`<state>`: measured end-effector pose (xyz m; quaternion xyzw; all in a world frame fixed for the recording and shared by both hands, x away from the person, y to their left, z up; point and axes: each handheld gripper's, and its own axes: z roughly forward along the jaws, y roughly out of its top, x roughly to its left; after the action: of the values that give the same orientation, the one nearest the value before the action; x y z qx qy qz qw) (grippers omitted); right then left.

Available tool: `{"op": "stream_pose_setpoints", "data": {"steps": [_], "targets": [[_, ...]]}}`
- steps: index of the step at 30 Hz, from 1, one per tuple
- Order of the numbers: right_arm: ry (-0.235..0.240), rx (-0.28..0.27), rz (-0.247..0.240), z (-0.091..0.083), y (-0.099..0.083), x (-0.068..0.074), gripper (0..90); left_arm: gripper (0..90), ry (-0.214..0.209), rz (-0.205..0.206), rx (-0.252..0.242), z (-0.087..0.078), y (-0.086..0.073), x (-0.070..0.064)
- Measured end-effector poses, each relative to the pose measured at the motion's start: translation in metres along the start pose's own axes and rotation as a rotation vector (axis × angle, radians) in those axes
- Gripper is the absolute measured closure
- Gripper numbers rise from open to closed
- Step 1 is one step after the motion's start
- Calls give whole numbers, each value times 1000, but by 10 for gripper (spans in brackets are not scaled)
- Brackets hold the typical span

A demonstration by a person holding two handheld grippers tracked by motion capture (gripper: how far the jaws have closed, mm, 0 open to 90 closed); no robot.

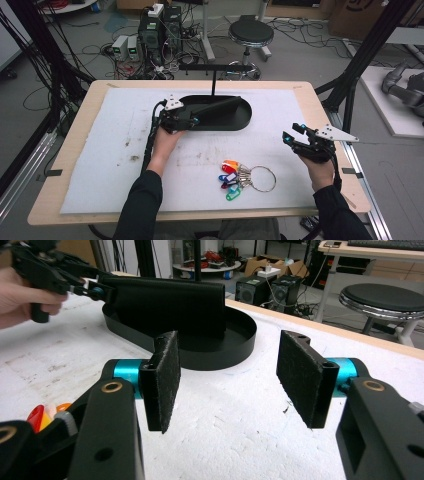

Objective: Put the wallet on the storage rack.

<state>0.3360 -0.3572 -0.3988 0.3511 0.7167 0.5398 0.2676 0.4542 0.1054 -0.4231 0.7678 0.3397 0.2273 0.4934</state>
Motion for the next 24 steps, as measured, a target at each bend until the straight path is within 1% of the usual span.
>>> {"op": "stream_pose_setpoints", "data": {"steps": [1,5,7,9,11,14,17,22,24], "targets": [[0,1,2,0,0,0,430,313,-14,1,19,-5,2,-3],[-4,1,8,0,0,0,427,314,-12,35,25,-17,1,-9],[-6,3,9,0,0,0,426,315,-20,30,26,-21,-1,-11],[-9,3,7,1,0,0,426,315,-12,33,30,-24,-4,-11],[-7,2,6,1,0,1,425,317,-11,22,32,-27,-6,-10],[-7,7,6,2,0,1,423,318,-5,14,22,-30,-9,-10],[-8,6,5,3,0,1,420,317,-3,0,-4,-43,-12,-9],[-14,6,18,2,0,-1,405,315,-2,11,-41,-66,-13,-13],[-15,6,24,1,0,-1,399,315,-9,13,-57,-77,-14,-15]]}}
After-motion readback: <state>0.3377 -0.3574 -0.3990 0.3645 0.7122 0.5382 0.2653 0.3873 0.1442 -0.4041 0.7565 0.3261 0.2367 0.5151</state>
